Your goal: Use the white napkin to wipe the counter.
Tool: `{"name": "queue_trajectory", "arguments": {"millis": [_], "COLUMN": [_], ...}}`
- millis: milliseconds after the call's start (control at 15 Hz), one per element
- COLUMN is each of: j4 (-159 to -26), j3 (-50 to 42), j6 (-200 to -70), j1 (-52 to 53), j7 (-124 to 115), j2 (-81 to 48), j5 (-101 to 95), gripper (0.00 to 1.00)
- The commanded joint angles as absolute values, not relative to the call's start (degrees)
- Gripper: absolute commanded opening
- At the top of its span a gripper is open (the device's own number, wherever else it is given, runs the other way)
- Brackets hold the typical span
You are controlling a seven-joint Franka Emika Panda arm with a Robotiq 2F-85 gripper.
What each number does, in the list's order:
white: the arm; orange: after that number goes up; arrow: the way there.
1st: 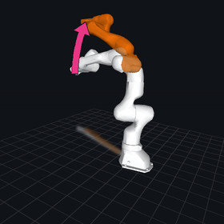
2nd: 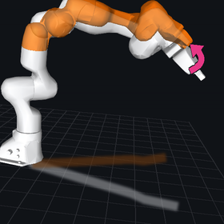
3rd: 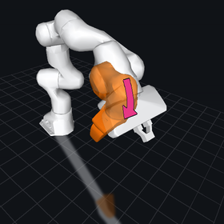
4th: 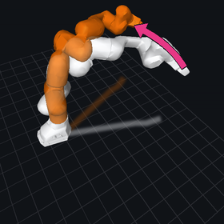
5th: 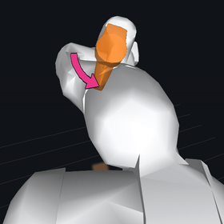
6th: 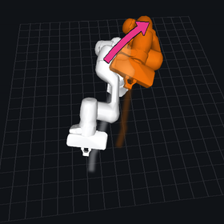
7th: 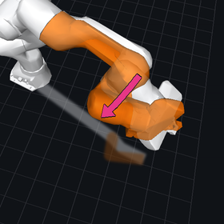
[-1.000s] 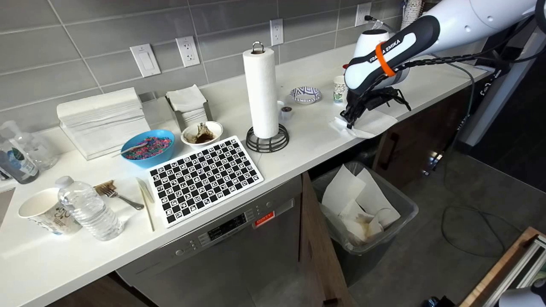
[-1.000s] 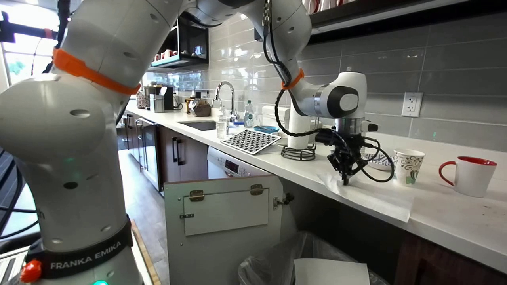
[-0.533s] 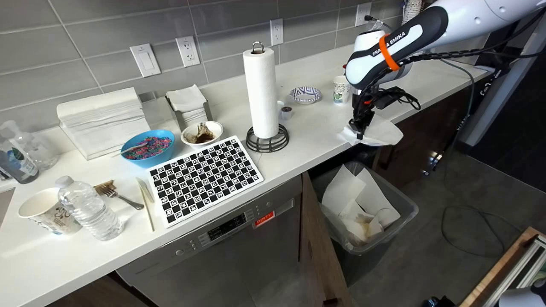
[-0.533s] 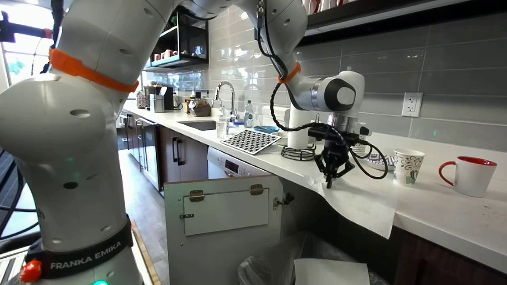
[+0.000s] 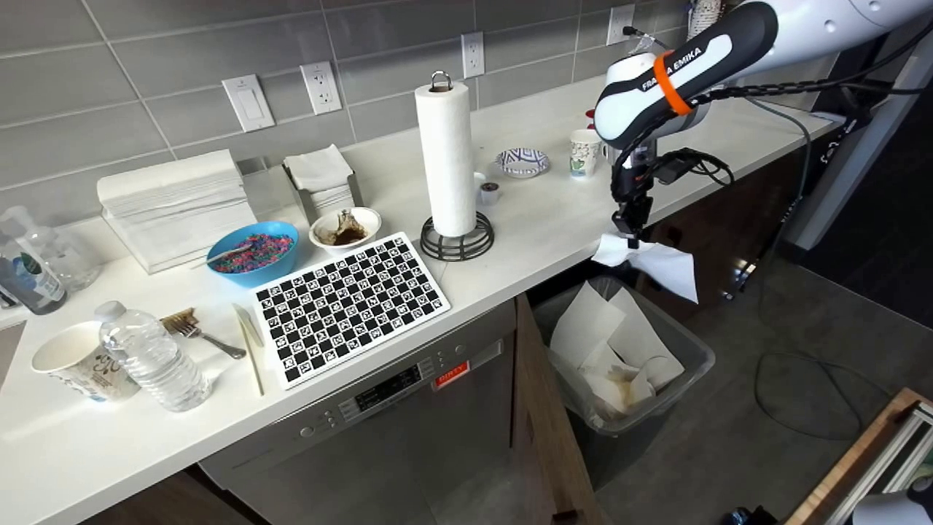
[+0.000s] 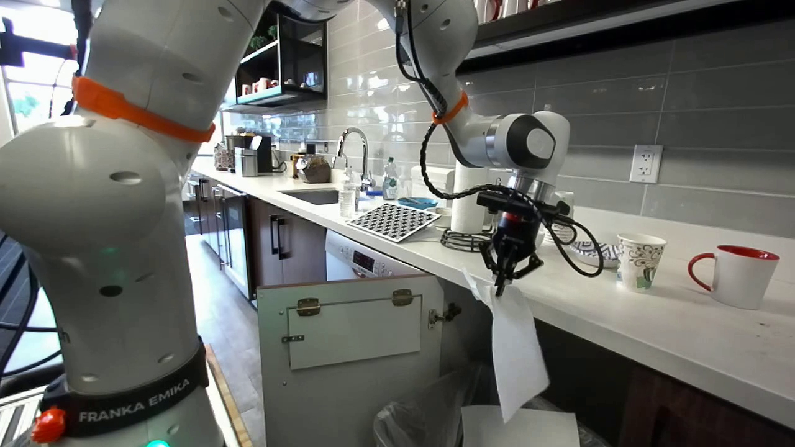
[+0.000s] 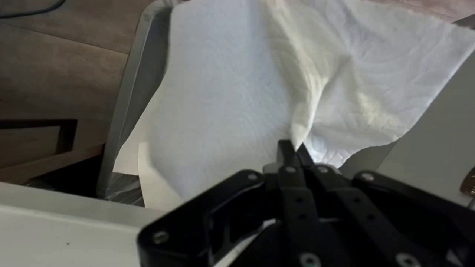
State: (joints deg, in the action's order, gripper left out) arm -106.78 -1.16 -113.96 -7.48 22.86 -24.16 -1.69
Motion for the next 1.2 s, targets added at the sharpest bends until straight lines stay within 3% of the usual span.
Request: {"name": "queue_trajectory", "arguments": {"millis": [0,1133], "j4": [-108.5,-97.7], "j3": [-1.3,-0.2], "j6": [-115.4,-135.7], "j1": [-7.8,-7.4], "j7": [24.1,23.9], "j2": [-19.5,-17.7], "j5": [-2.6,0.6], "gripper": [0.0,0.0]}}
